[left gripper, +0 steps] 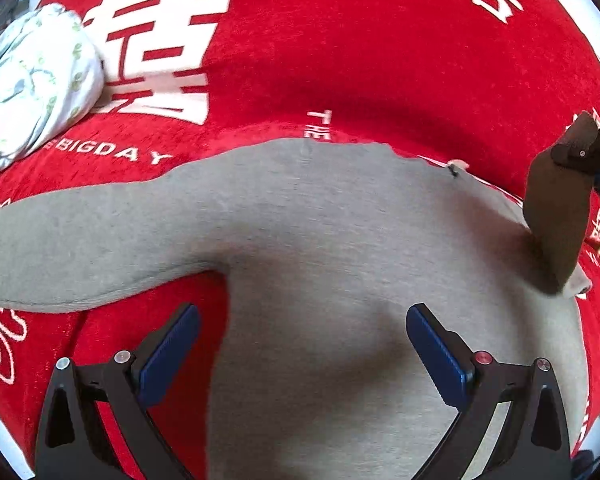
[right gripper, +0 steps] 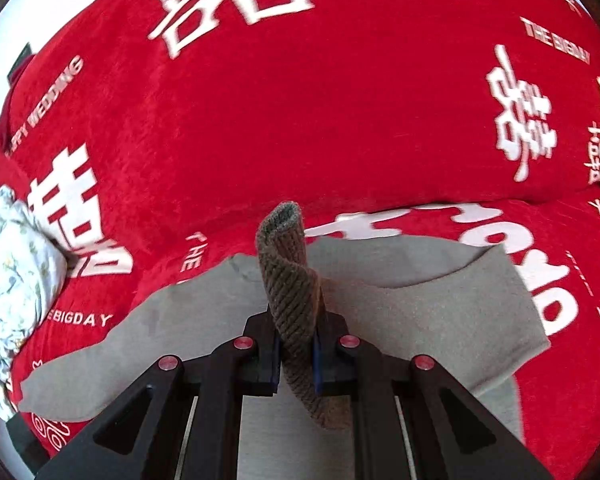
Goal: Fold small clothes
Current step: 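Carry the sleeve across the sweater body with the right gripper, then open the right gripper to lay the sleeve on the sweater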
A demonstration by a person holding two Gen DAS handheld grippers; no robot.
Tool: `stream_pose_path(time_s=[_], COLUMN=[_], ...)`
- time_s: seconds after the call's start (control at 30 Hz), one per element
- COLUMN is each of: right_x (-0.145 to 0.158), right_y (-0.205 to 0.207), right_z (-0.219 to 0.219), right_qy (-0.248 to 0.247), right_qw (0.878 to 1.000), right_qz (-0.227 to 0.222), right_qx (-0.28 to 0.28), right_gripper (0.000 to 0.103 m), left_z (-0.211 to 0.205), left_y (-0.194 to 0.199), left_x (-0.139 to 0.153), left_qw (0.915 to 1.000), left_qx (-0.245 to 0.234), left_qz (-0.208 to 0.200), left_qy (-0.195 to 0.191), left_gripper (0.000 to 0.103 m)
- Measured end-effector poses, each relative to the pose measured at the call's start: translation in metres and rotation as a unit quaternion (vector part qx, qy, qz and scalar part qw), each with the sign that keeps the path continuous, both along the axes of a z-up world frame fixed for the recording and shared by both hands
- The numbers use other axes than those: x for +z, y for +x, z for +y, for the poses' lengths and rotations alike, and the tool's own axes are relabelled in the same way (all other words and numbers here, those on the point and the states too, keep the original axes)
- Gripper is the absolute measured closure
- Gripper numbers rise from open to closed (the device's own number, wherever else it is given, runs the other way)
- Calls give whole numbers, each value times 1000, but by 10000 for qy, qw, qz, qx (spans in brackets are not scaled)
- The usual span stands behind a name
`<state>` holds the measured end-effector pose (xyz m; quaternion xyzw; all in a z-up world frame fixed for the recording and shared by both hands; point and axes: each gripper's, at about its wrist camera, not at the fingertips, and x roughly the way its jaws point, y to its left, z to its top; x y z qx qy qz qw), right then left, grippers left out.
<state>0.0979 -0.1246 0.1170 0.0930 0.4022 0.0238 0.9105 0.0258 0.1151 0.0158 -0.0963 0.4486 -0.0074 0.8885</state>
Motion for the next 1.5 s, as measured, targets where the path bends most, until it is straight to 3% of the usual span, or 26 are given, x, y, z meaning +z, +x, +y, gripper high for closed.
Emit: stream_pose_path(time_s=[0.27,0.53,0.87,1.0,1.07,1.17,1.23,1.33,1.43,1.5], right_x=[-8,-55,-85,-92,-97,-95,-80,-60,-59,-72], right_y=[7,10,12,15,18,19,11,2,2,7], right_z=[74,132,146,156,163,174,171,145,90,39], right_qy=[53,-310,-437,-698,-641,-48,227,-11,-302,-295], right_qw=[9981,9924,9908,9897,9886,9824,9793,9822,9903,9955], right_qz=[68,425,631,608,684,835,566,265,206,474], right_qx=[613,1115,1112,1095,1182,1673,1931,1861,1343,761], right_gripper=[91,91,91,89,77,19,19,19,18,18], left_z=[34,83,78,81,83,91,99,109,108,101], left_y=[2,4,6,6,7,5,2,1,3,4], left_x=[8,3,3,1,1,2,3,-1,-7,-8], left_qw=[9966,9931,9945,9943,9939,9917,9891,9859,9854,9873], left_qx=[601,1166,1037,1040,1073,1228,1398,1527,1464,1331], left_qz=[-21,142,158,186,198,118,41,50,153,148], left_qy=[570,55,-5,-133,-163,-351,-465,-676,-859,-860], left_gripper=[0,0,0,0,0,0,0,0,0,0])
